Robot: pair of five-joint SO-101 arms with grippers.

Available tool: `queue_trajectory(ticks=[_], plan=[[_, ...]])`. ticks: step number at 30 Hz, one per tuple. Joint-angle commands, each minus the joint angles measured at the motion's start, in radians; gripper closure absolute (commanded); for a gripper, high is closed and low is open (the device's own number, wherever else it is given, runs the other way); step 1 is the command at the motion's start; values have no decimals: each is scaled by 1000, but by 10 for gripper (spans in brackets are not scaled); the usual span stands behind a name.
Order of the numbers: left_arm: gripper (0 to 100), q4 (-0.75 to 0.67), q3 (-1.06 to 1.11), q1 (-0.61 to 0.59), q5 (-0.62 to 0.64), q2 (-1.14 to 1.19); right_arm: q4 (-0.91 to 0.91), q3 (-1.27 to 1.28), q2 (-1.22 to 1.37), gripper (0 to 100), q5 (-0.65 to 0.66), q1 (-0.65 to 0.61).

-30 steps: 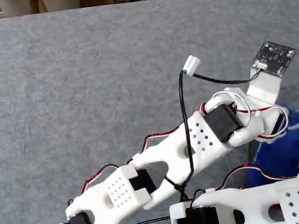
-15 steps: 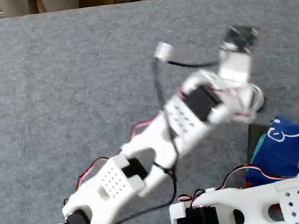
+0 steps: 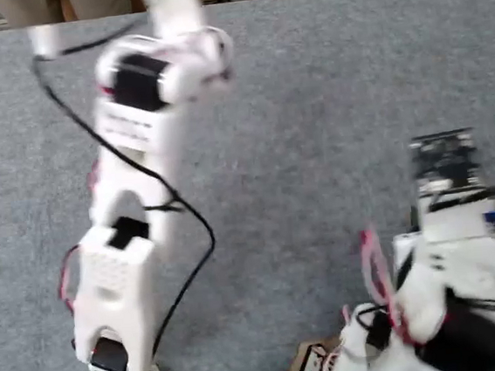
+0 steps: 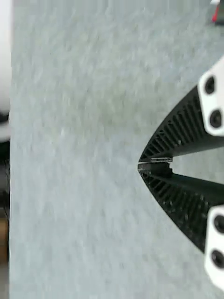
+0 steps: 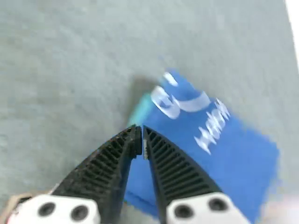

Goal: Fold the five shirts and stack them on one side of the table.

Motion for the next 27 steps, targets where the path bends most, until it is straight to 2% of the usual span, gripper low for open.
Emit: queue_trajectory(ticks=[1,5,11,18,22,27], plan=[[981,14,284,-78,-3,-228,0,-1,-53,984,-103,-239],[981,9,686,-118,-14,-501,-9,39,-68,983,-173,-344],[981,-78,1188,-230,-106,-878,-9,122,-71,984,-241,-364],[981,-230,1740,-384,-253,-1254,-101,246,-71,984,-233,-366],[981,-351,2045,-431,-339,-1437,-189,315,-71,986,-163,-369],[980,-539,2338,-497,-348,-1636,-273,435,-71,995,-130,-433]])
